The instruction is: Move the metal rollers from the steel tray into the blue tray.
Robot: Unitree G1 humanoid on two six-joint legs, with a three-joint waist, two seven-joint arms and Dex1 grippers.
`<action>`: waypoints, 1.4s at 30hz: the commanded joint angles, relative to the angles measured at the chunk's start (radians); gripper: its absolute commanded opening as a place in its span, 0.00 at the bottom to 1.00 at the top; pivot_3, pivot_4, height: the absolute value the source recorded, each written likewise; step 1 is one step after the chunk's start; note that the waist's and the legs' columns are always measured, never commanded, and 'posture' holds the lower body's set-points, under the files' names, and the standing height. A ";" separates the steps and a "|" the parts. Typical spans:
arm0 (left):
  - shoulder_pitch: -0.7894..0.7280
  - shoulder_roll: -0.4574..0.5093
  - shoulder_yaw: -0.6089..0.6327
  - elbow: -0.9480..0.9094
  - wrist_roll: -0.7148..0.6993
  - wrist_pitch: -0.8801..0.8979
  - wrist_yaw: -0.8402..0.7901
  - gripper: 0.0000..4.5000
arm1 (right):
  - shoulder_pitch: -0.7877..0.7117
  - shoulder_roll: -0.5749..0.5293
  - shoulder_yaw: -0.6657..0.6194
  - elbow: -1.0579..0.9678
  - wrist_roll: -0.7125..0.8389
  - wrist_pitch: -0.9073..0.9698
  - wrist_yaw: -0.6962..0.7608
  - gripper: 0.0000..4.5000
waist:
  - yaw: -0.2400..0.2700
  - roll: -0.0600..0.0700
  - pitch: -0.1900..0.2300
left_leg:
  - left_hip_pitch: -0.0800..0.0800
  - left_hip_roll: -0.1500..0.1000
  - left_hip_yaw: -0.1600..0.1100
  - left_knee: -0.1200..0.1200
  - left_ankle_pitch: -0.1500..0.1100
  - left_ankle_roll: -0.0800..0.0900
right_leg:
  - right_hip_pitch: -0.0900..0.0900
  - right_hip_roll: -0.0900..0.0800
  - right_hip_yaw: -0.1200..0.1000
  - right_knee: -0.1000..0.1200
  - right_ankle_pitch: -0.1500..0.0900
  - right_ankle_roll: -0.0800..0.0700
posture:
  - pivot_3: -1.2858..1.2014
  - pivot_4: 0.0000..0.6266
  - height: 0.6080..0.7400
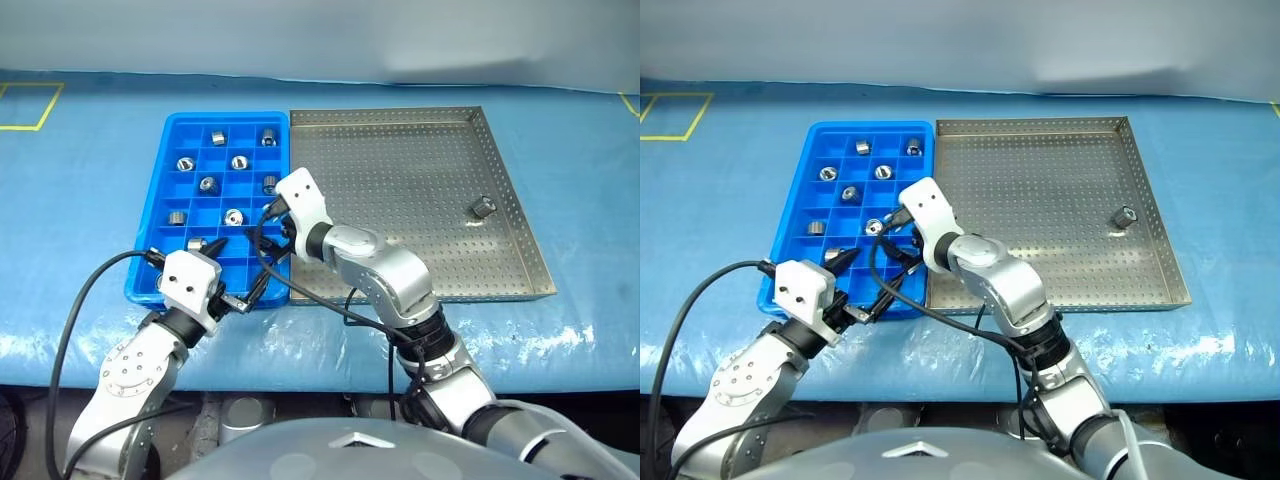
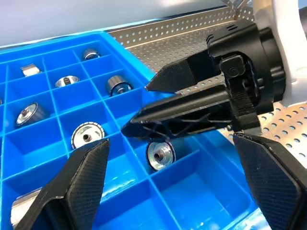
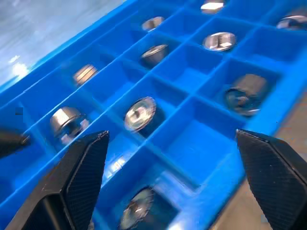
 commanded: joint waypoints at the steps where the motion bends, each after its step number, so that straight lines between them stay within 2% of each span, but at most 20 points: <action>1: -0.020 0.005 -0.015 0.017 -0.013 -0.026 -0.024 1.00 | -0.001 0.065 -0.095 -0.013 -0.098 -0.156 -0.197 0.99 | -0.006 0.000 0.000 | 0.000 0.000 0.000 0.000 0.000 0.000 | 0.000 0.000 0.000 0.000 0.000 0.000 | 0.55 0.24 1.00; 3: -0.050 0.003 -0.032 0.046 -0.011 -0.034 -0.037 1.00 | -0.003 0.103 -0.160 0.015 -0.155 -0.220 -0.327 0.99 | -0.011 0.000 0.000 | 0.000 0.000 0.000 0.000 0.000 -0.001 | 0.000 0.000 0.000 0.000 0.000 0.000 | 0.54 0.24 1.00; 6: -0.090 0.002 -0.057 0.079 -0.009 -0.044 -0.055 1.00 | -0.022 0.159 -0.265 0.053 -0.165 -0.216 -0.463 0.99 | -0.013 0.000 0.000 | 0.000 0.000 0.001 0.000 0.000 -0.001 | 0.000 0.000 0.001 0.000 0.000 0.000 | 0.53 0.24 1.00; 8: -0.125 -0.001 -0.077 0.100 -0.008 -0.048 -0.066 1.00 | -0.028 0.168 -0.311 0.084 -0.193 -0.301 -0.571 0.99 | -0.018 0.000 0.000 | -0.001 0.000 0.001 0.000 0.000 -0.001 | 0.000 0.000 0.001 0.000 0.000 0.000 | 0.52 0.24 1.00; 13: -0.175 0.000 -0.110 0.137 -0.003 -0.056 -0.084 1.00 | -0.035 0.154 -0.331 0.183 -0.315 -0.500 -0.824 0.99 | -0.051 0.001 0.000 | -0.001 0.000 0.002 -0.002 0.000 -0.001 | -0.002 0.000 0.002 0.000 0.000 0.000 | 0.51 0.24 1.00; 16: -0.199 0.001 -0.126 0.155 -0.003 -0.062 -0.100 1.00 | -0.054 0.158 -0.346 0.256 -0.341 -0.557 -0.918 0.99 | -0.066 0.001 0.000 | 0.000 0.000 0.003 -0.003 0.000 -0.001 | -0.002 0.000 0.003 0.000 0.000 0.000 | 0.51 0.24 1.00; 22: -0.256 0.023 -0.189 0.188 0.014 -0.083 -0.155 1.00 | -0.148 0.165 -0.445 0.436 -0.301 -0.629 -1.096 0.99 | -0.069 0.001 0.000 | 0.000 -0.001 0.003 -0.001 0.000 0.000 | -0.001 -0.001 0.004 0.001 0.000 0.000 | 0.51 0.24 1.00; 32: -0.292 0.018 -0.247 0.207 0.023 -0.102 -0.175 1.00 | -0.356 0.112 -0.559 0.745 -0.210 -0.781 -1.236 0.99 | -0.082 0.001 0.000 | 0.001 -0.001 0.004 -0.001 0.000 0.000 | -0.001 0.000 0.005 0.002 0.001 0.000 | 0.51 0.24 1.00; 42: -0.283 0.008 -0.253 0.203 0.016 -0.098 -0.167 1.00 | -0.471 0.050 -0.633 0.962 -0.154 -0.880 -1.294 0.99 | -0.082 0.002 0.000 | 0.001 -0.001 0.004 -0.001 0.000 0.000 | -0.001 0.000 0.005 0.002 0.001 0.000 | 0.51 0.24 1.00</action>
